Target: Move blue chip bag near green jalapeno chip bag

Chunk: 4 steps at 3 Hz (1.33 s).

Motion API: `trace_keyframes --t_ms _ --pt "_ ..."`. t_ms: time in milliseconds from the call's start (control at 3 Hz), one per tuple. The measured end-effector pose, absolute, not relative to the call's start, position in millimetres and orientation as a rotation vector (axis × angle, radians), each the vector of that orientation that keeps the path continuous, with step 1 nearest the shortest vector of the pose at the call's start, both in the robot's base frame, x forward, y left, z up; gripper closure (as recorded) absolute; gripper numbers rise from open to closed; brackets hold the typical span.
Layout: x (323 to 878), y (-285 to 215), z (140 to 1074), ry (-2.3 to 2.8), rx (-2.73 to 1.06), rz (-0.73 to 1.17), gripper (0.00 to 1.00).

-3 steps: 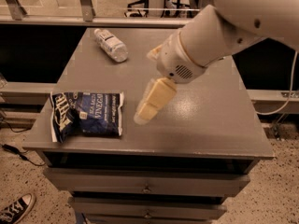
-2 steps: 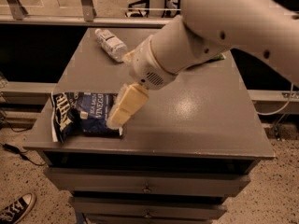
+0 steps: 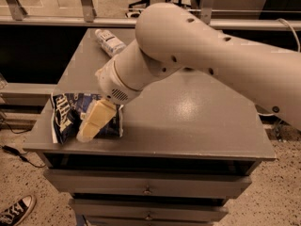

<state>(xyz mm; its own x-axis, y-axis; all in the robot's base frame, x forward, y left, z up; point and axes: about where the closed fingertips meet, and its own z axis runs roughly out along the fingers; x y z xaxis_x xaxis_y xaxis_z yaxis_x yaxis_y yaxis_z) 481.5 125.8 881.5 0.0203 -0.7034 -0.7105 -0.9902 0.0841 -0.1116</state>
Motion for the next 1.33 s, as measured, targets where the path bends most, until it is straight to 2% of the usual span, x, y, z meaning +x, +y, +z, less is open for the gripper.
trace_keyframes --t_ms 333,667,1333 --pt "486.3 151.0 862.8 1.742 -1.689 0.608 0.0" --pt "488.7 160.3 849.6 1.756 -1.693 0.632 0.15" --pt "497.4 140.9 860.3 1.759 -1.644 0.603 0.61"
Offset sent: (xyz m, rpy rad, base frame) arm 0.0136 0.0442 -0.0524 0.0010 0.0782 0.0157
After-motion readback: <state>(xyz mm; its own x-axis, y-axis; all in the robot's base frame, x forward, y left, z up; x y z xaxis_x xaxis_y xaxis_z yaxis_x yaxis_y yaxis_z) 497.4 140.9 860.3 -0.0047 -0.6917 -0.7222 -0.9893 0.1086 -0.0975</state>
